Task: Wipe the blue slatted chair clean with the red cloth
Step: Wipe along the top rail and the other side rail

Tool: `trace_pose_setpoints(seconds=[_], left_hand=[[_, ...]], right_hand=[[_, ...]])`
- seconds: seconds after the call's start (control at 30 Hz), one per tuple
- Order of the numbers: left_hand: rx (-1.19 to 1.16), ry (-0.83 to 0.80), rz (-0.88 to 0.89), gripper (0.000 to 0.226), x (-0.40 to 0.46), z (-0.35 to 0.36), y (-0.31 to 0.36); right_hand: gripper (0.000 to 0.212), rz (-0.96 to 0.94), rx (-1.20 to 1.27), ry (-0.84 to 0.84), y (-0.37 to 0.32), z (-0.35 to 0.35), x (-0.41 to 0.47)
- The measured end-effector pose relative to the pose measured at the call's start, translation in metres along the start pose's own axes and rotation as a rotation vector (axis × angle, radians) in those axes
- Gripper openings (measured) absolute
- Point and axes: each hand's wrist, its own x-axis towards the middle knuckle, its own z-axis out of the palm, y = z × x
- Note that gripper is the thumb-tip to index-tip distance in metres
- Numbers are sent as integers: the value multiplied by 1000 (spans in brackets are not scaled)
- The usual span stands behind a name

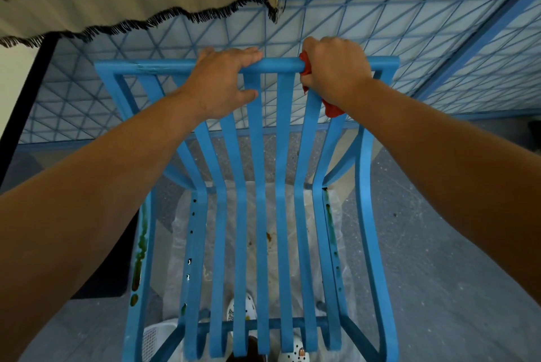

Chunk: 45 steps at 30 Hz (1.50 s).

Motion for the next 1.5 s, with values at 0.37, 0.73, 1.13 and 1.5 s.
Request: trace_pose_setpoints(seconds=[0.37, 0.73, 1.13, 1.5], left_hand=[[56, 85, 78, 65, -31, -9, -11], [97, 137, -19, 73, -61, -41, -61], [55, 195, -144, 77, -83, -60, -98], [266, 92, -128, 66, -89, -58, -88]], right_hand=[[45, -156, 202, -78, 20, -2, -5], [48, -150, 206, -37, -50, -1, 21], [45, -191, 261, -113, -54, -7, 27], [47, -219, 384, -71, -124, -2, 35]])
